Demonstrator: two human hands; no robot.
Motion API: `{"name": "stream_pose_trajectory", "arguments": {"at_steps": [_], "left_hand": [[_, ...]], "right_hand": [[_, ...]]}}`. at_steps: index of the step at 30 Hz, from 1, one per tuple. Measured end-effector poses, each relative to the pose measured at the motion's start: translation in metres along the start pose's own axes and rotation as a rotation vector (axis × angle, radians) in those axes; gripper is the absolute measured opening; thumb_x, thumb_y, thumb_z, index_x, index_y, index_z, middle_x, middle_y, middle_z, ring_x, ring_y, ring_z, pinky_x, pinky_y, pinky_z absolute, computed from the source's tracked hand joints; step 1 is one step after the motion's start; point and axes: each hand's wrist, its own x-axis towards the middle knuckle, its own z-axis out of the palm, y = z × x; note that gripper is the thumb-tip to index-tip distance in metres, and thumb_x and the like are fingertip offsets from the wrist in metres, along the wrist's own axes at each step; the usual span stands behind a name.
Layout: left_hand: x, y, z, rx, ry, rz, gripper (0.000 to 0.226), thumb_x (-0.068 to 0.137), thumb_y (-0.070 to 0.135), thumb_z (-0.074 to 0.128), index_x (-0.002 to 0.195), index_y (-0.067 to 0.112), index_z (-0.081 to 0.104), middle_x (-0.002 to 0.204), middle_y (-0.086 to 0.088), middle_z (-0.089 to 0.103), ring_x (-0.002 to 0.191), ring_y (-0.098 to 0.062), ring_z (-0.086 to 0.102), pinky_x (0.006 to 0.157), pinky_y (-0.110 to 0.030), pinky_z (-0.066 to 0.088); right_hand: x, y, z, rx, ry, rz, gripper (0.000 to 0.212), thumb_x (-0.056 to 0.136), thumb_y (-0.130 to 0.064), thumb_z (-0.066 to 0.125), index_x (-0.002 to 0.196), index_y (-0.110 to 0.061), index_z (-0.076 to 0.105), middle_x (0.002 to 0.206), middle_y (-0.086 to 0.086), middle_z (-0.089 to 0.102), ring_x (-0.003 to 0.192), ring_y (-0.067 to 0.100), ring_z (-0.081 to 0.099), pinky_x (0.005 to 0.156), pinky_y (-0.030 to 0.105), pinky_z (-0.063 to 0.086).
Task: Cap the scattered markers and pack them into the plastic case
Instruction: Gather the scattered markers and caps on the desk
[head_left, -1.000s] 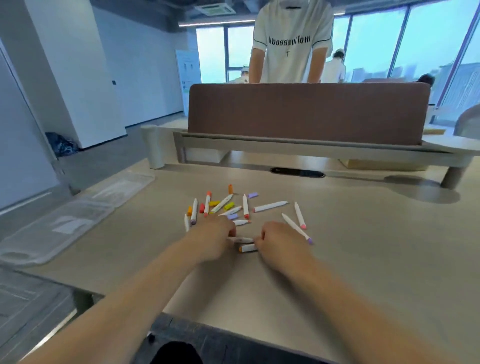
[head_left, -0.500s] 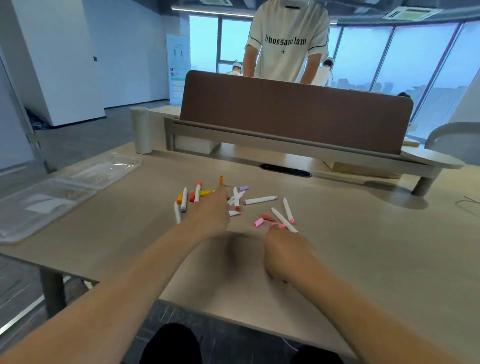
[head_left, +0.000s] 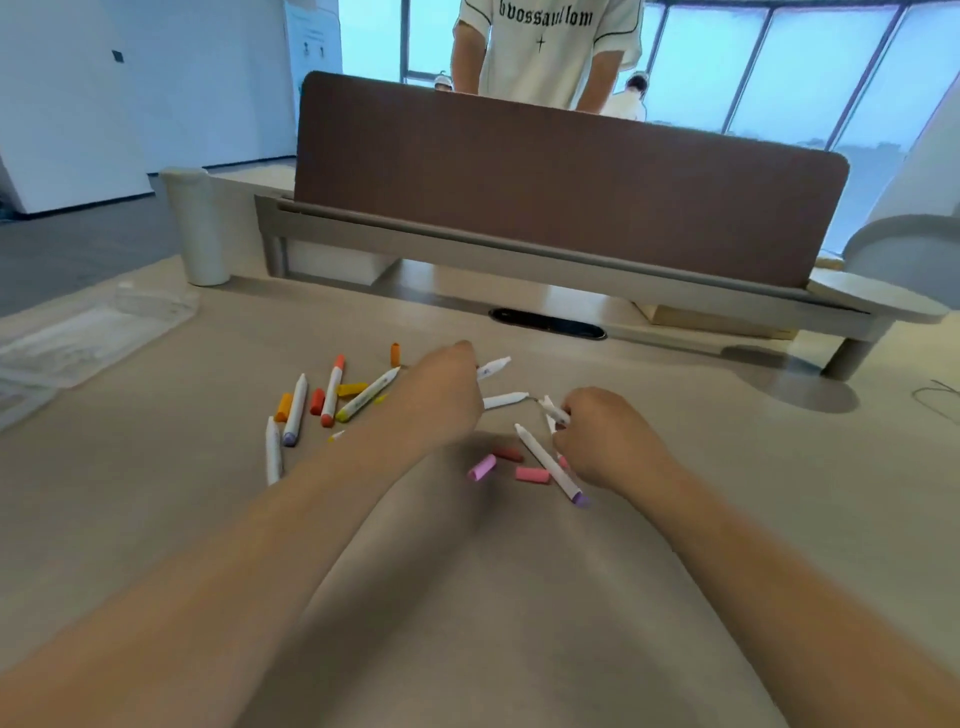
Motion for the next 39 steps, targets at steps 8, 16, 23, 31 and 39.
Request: {"name": "stream_pose_trajectory", "arguments": {"at_steps": [8,16,23,31,39], "left_hand": [[0.037,0.005,0.017,0.23,-0.089,0.016,0.006,0.088,0.017,0.061,0.087,0.015,0.056,0.09,-0.005,0.06,0.076,-0.022,0.059,0.076,-0.036,0.054],[0.045,0.003,0.025,0.324,-0.182,0.068,0.014,0.088,0.013,0.058,0.101,0.011,0.064,0.101,-0.008,0.066,0.093,-0.027,0.065,0.081,-0.035,0.054],[0.042,0.008,0.028,0.299,-0.181,0.095,0.012,0.092,0.021,0.054,0.101,0.014,0.057,0.09,-0.002,0.054,0.085,-0.023,0.058,0.071,-0.034,0.048],[0.032,-0.008,0.009,-0.079,-0.138,0.045,0.016,0.091,0.021,0.055,0.105,0.015,0.048,0.089,-0.003,0.056,0.075,-0.016,0.054,0.062,-0.031,0.043],[0.019,-0.029,-0.02,-0.07,-0.037,-0.009,0.014,0.099,0.026,0.047,0.1,0.012,0.046,0.079,-0.002,0.049,0.067,-0.014,0.047,0.054,-0.031,0.032]], "right_hand": [[0.022,-0.003,0.017,-0.049,-0.029,-0.017,0.023,0.086,-0.022,0.063,0.073,-0.018,0.044,0.068,-0.003,0.046,0.07,0.021,0.052,0.053,0.026,0.035],[0.031,-0.001,0.0,0.136,-0.072,0.082,0.032,0.087,-0.031,0.061,0.066,-0.014,0.044,0.066,0.003,0.049,0.059,0.019,0.047,0.049,0.029,0.031],[0.044,0.016,0.0,0.356,-0.043,0.153,0.024,0.087,-0.023,0.054,0.069,-0.01,0.046,0.071,0.009,0.061,0.058,0.029,0.061,0.052,0.028,0.044],[0.051,0.017,0.013,0.316,-0.047,0.199,0.029,0.096,-0.026,0.05,0.072,-0.01,0.046,0.069,0.003,0.049,0.074,0.028,0.055,0.066,0.029,0.039],[0.043,0.005,0.015,0.23,-0.013,0.182,0.021,0.095,-0.022,0.053,0.107,-0.005,0.058,0.066,0.001,0.056,0.056,0.013,0.051,0.061,0.028,0.038]]}}
